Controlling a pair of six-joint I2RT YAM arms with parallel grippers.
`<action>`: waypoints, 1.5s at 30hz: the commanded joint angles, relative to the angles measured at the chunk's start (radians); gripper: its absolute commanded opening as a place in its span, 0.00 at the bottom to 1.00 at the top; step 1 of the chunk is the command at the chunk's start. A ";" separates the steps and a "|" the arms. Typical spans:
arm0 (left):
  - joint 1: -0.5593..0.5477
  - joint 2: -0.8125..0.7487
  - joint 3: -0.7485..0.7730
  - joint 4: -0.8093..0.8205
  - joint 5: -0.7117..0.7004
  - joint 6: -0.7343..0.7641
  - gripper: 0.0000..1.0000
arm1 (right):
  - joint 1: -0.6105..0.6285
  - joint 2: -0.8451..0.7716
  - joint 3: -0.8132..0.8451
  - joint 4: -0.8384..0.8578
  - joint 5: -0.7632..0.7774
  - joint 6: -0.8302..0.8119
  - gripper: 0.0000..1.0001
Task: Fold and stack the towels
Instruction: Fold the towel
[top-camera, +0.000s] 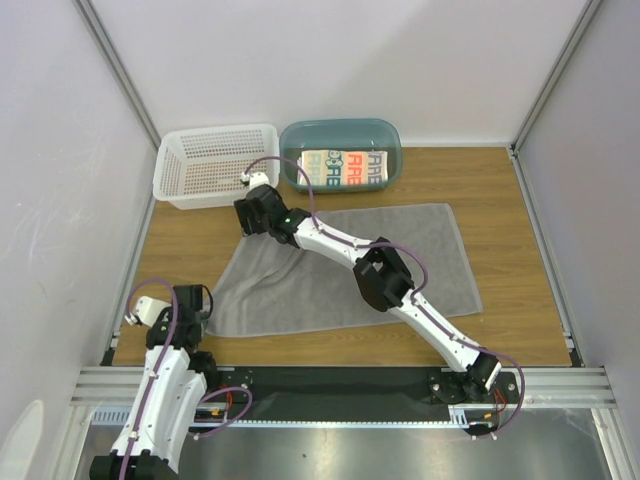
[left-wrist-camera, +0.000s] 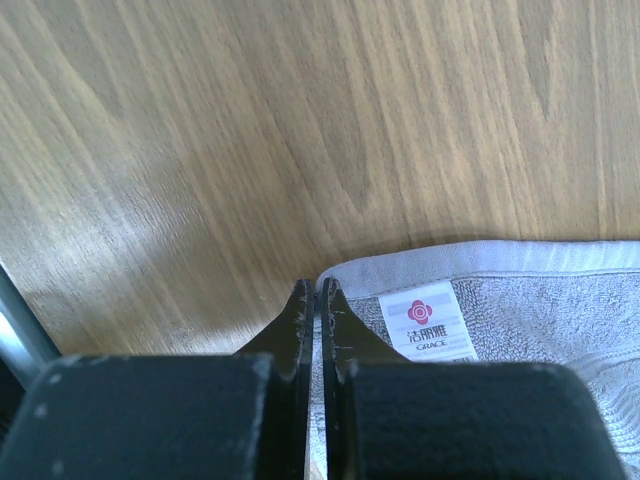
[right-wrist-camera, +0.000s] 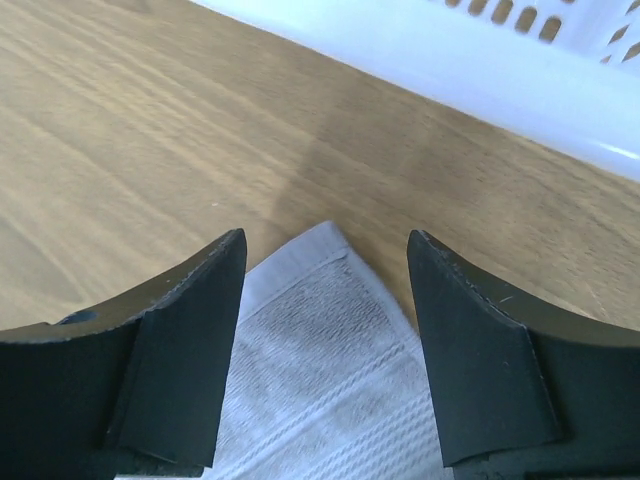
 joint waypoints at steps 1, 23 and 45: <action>-0.007 0.002 0.003 0.030 -0.007 0.018 0.00 | 0.010 0.040 0.069 0.027 -0.002 0.022 0.70; -0.007 0.002 0.004 0.041 -0.008 0.034 0.00 | 0.036 0.054 0.025 -0.019 0.028 -0.062 0.36; -0.007 -0.069 0.397 -0.098 -0.158 0.228 0.00 | -0.030 -0.072 0.097 0.571 -0.298 0.202 0.00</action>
